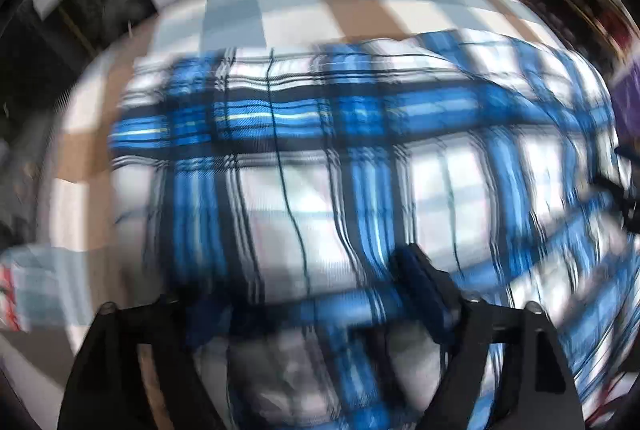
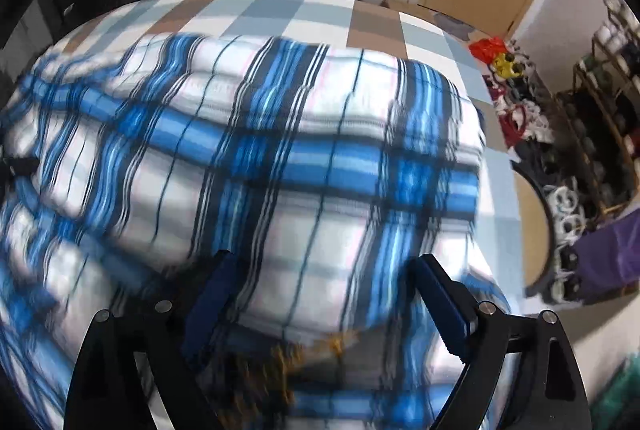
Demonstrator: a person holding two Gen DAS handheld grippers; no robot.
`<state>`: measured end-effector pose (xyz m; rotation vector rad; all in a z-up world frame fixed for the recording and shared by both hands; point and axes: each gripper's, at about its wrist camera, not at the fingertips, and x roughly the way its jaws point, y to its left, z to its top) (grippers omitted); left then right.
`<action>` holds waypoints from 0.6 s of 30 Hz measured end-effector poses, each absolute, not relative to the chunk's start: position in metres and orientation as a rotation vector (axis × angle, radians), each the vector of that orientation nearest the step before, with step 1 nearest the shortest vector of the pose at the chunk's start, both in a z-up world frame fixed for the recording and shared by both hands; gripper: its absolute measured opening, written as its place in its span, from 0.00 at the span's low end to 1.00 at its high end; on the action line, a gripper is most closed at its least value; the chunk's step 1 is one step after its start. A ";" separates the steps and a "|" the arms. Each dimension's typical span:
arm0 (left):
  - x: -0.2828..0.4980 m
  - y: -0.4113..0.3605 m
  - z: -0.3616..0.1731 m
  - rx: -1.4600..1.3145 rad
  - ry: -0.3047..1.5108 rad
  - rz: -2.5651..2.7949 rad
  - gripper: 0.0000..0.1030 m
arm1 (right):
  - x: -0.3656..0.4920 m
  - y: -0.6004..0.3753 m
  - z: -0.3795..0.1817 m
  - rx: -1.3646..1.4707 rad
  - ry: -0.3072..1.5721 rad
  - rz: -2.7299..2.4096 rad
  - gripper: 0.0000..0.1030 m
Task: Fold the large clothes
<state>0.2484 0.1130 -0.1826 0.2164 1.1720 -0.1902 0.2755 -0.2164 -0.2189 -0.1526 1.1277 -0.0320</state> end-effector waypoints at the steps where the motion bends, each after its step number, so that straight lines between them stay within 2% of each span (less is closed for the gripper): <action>1: 0.233 0.107 -0.177 0.250 1.125 -0.212 0.73 | 0.266 -0.215 -0.218 -0.183 1.122 -0.036 0.88; 2: 0.212 0.098 -0.171 0.288 1.085 -0.245 0.73 | 0.253 -0.212 -0.220 -0.232 1.118 -0.044 0.88; 6: 0.173 0.071 -0.172 0.333 1.129 -0.314 0.73 | 0.226 -0.213 -0.218 -0.276 1.098 -0.088 0.86; 8: 0.160 0.059 -0.167 0.342 1.105 -0.326 0.73 | 0.219 -0.217 -0.210 -0.238 1.101 -0.117 0.77; 10: 0.147 0.048 -0.162 0.327 1.087 -0.350 0.73 | 0.208 -0.221 -0.189 -0.126 1.048 -0.098 0.76; 14: 0.152 0.051 -0.151 0.208 1.088 -0.334 0.73 | 0.198 -0.213 -0.150 0.030 0.953 -0.013 0.78; 18: 0.103 0.101 -0.112 -0.121 0.907 -0.181 0.73 | 0.215 -0.185 -0.148 0.165 0.971 0.122 0.78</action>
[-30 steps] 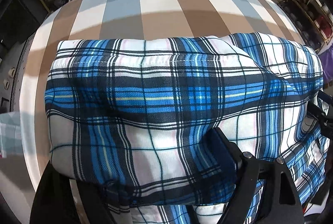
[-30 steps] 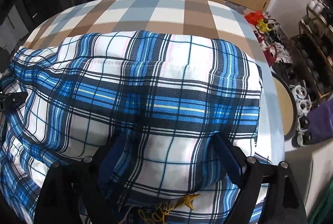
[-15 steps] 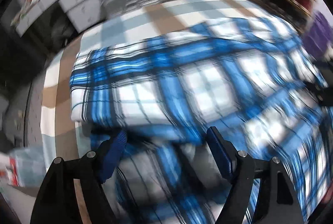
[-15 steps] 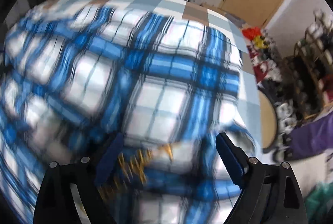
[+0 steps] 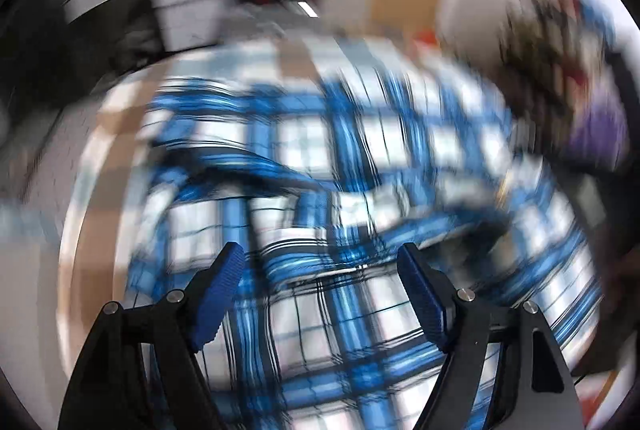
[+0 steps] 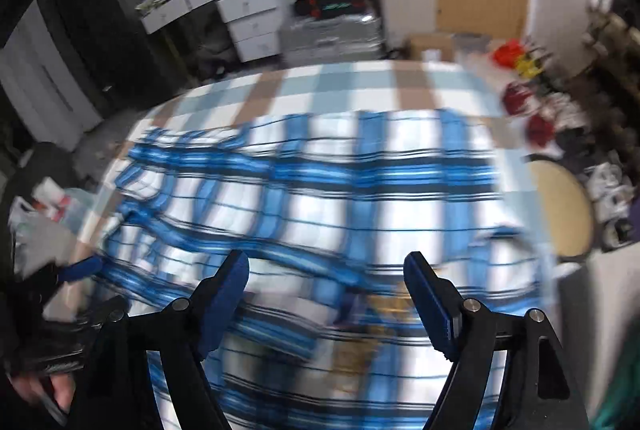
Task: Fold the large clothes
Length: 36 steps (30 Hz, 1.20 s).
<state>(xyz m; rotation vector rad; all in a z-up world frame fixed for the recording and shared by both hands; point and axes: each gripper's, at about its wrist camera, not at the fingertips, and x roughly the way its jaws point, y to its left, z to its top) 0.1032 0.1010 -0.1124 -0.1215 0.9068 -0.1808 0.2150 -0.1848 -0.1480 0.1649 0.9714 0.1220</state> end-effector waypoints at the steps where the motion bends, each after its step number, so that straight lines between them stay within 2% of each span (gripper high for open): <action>1: 0.089 0.115 -0.106 -0.211 0.869 -0.165 0.73 | 0.220 -0.176 -0.154 0.139 0.992 0.118 0.77; 3: 0.074 0.135 -0.103 -0.318 0.855 -0.138 0.73 | 0.230 -0.150 -0.181 0.020 1.073 0.095 0.71; 4: 0.072 0.140 -0.104 -0.344 0.859 -0.140 0.73 | 0.233 -0.141 -0.194 -0.033 1.112 0.080 0.61; 6: 0.074 0.147 -0.111 -0.341 0.900 -0.147 0.73 | 0.230 -0.132 -0.216 -0.092 1.162 0.039 0.62; 7: 0.077 0.147 -0.114 -0.322 0.915 -0.142 0.73 | 0.224 -0.131 -0.216 -0.101 1.125 0.033 0.62; 13: 0.070 0.154 -0.122 -0.249 0.962 -0.165 0.73 | 0.207 -0.123 -0.205 -0.118 1.195 -0.005 0.61; 19: 0.066 0.172 -0.106 -0.157 0.871 -0.065 0.73 | 0.213 -0.076 -0.163 -0.011 1.021 0.126 0.63; 26: 0.071 0.209 -0.108 -0.202 0.896 0.001 0.73 | 0.227 -0.017 -0.214 -0.182 1.165 0.155 0.64; 27: 0.071 0.214 -0.107 -0.216 0.896 0.008 0.73 | 0.225 -0.016 -0.212 -0.180 1.141 0.148 0.65; 30: 0.070 0.222 -0.108 -0.254 0.901 0.007 0.73 | 0.234 -0.021 -0.208 -0.086 1.223 0.154 0.65; 32: 0.070 0.221 -0.109 -0.245 0.912 0.004 0.73 | 0.243 -0.023 -0.189 0.041 1.172 0.192 0.65; 36: 0.072 0.221 -0.117 -0.184 0.939 0.042 0.73 | 0.267 0.002 -0.181 0.007 1.122 0.146 0.65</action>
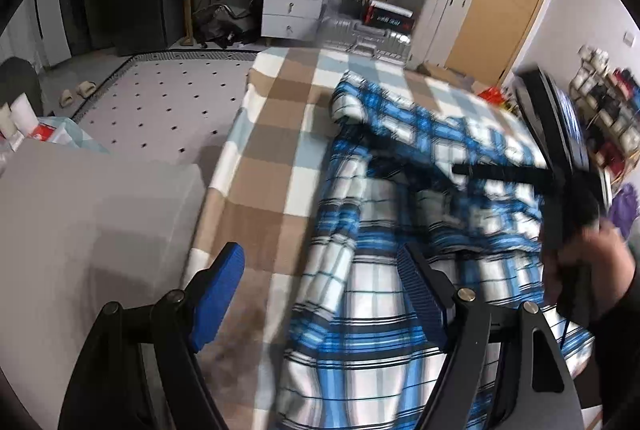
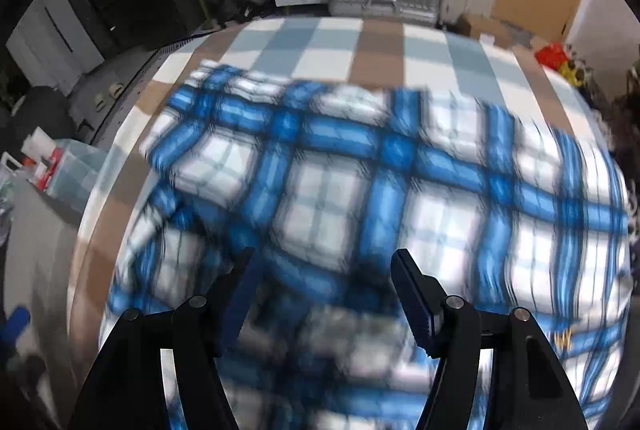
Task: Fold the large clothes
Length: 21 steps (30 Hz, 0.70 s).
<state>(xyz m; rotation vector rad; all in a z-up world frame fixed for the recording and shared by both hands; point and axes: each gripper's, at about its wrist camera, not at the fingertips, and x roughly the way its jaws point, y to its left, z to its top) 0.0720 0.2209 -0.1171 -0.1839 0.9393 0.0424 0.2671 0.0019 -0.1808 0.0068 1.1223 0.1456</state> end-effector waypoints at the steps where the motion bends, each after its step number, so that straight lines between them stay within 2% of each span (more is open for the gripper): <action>1: 0.073 0.222 -0.119 -0.172 0.947 0.056 0.73 | 0.272 0.012 -0.186 -0.023 1.126 0.133 0.65; 5: 0.073 0.228 -0.126 -0.175 0.999 0.032 0.73 | 0.283 0.025 -0.219 -0.096 1.215 0.147 0.65; 8: 0.068 0.225 -0.131 -0.120 1.023 0.016 0.73 | 0.261 0.025 -0.213 -0.125 1.155 0.175 0.65; 12: 0.064 0.217 -0.137 -0.053 1.071 -0.029 0.73 | 0.207 -0.011 -0.182 0.123 1.066 0.260 0.65; 17: 0.049 0.208 -0.145 -0.078 1.164 -0.161 0.73 | 0.120 -0.030 -0.141 0.170 0.910 0.300 0.65; 18: 0.041 0.207 -0.142 -0.076 1.153 -0.173 0.73 | 0.103 -0.035 -0.130 0.215 0.856 0.320 0.66; 21: 0.025 0.207 -0.141 -0.078 1.147 -0.144 0.73 | 0.057 -0.043 -0.107 0.339 0.732 0.388 0.78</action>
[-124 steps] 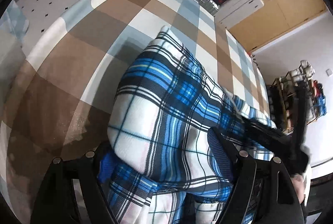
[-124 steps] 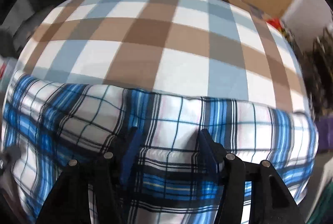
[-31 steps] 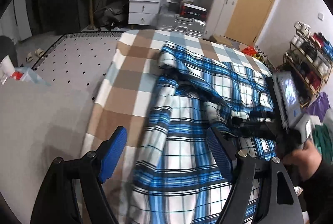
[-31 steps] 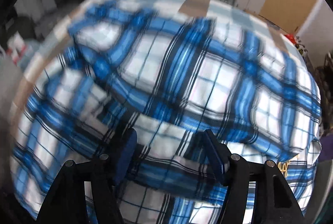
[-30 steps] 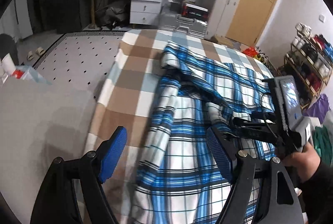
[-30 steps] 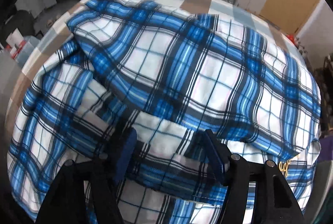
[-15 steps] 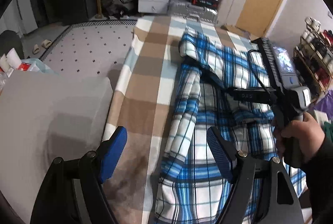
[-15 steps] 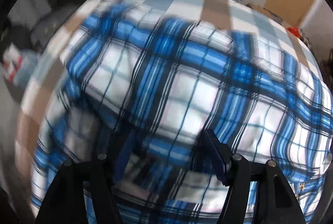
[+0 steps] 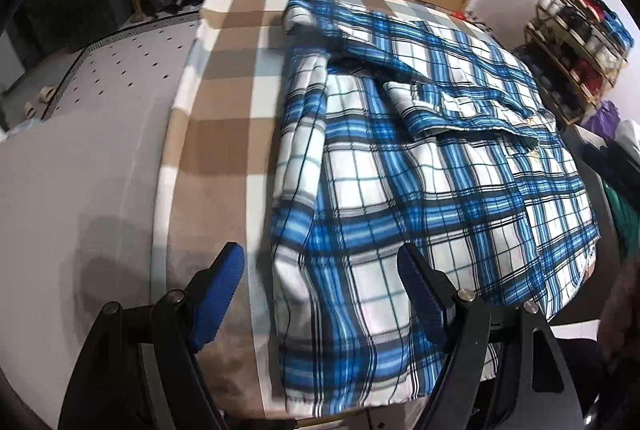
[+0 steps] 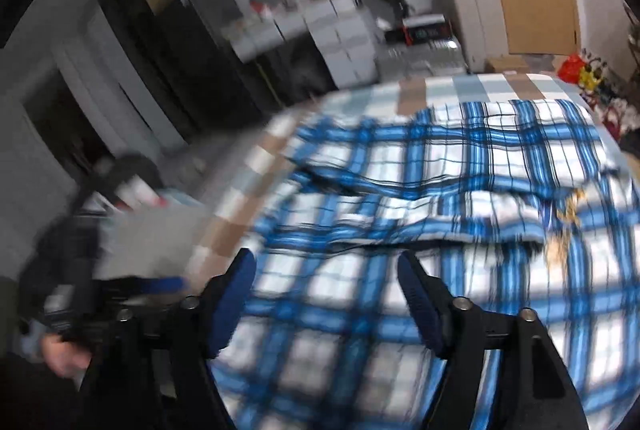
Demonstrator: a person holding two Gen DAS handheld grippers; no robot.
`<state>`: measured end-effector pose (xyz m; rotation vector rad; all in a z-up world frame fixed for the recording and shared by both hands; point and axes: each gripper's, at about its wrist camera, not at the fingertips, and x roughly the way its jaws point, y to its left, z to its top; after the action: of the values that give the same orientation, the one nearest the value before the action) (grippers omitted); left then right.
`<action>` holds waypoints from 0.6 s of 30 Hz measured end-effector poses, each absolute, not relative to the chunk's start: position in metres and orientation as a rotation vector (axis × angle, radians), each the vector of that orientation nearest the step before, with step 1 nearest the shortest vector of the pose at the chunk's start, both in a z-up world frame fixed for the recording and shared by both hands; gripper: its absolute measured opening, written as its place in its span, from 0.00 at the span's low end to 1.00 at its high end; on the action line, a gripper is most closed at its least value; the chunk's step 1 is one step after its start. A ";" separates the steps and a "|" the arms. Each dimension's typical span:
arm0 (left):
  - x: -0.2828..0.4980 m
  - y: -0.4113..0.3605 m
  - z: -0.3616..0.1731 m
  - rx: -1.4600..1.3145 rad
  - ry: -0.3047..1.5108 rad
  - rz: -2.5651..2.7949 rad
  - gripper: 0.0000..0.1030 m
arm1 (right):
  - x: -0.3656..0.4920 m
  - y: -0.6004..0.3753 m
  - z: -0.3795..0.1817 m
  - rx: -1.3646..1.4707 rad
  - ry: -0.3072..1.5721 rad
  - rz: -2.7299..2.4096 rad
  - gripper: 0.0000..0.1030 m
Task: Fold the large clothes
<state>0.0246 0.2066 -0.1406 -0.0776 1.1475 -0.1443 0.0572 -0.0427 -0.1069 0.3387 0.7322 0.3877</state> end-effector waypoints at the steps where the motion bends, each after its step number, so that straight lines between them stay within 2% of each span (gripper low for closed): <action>1: 0.020 0.206 -0.142 -0.069 1.157 -0.139 0.73 | 0.042 -0.046 -0.104 0.356 0.697 0.406 0.79; 2: 0.014 0.206 -0.144 -0.068 1.170 -0.142 0.73 | 0.031 -0.049 -0.101 0.359 0.666 0.414 0.79; 4: 0.002 0.210 -0.148 -0.104 1.197 -0.172 0.73 | 0.006 -0.053 -0.097 0.353 0.592 0.452 0.89; 5: -0.006 0.213 -0.153 -0.134 1.220 -0.191 0.73 | -0.002 -0.053 -0.097 0.341 0.577 0.481 0.90; 11: -0.028 0.213 -0.178 -0.106 1.334 -0.211 0.73 | -0.039 -0.073 -0.102 0.401 0.539 0.557 0.94; 16: -0.030 0.205 -0.187 -0.043 1.336 -0.182 0.72 | -0.041 -0.069 -0.098 0.425 0.539 0.590 0.94; 18: -0.030 0.202 -0.187 -0.002 1.329 -0.157 0.65 | -0.041 -0.065 -0.099 0.416 0.546 0.606 0.94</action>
<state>-0.0296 0.2019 -0.1870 -0.0024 1.3287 -0.1568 -0.0408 -0.0648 -0.0993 0.4158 0.5458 0.6061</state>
